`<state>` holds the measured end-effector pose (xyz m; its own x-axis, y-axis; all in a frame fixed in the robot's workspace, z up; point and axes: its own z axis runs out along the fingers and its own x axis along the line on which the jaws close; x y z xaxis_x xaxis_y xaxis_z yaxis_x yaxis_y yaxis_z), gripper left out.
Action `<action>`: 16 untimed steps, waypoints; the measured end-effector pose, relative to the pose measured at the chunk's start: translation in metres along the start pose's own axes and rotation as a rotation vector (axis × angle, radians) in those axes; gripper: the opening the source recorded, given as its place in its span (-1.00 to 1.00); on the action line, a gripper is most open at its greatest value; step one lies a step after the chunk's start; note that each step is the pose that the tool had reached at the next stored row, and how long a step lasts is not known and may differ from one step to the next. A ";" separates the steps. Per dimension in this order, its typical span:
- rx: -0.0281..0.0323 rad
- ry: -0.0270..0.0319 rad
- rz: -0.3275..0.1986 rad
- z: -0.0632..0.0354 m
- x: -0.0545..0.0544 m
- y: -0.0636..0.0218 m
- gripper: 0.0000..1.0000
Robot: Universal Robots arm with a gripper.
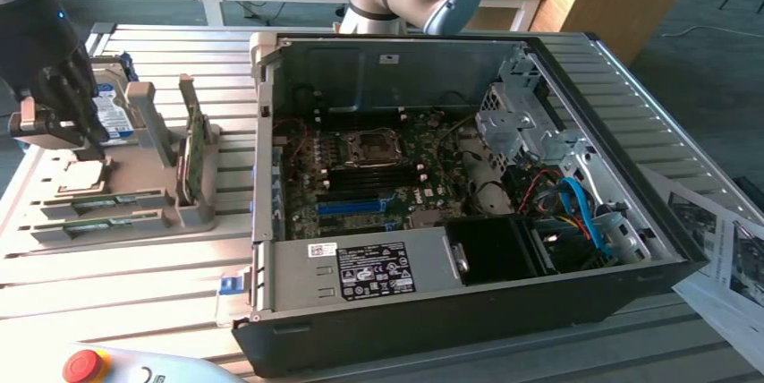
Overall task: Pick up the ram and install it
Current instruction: 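Pick up the ram and move it above insertion slot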
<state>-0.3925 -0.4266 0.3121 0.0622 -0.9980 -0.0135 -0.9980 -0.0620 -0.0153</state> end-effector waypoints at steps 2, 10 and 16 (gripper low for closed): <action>0.0000 0.0000 0.000 0.0002 0.000 0.0000 -0.36; 0.0001 -0.0001 0.000 0.0058 0.000 0.0001 -0.36; 0.0001 0.0000 0.000 0.0114 0.000 0.0003 -0.36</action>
<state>-0.3926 -0.4268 0.3007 0.0624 -0.9980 -0.0135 -0.9979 -0.0622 -0.0153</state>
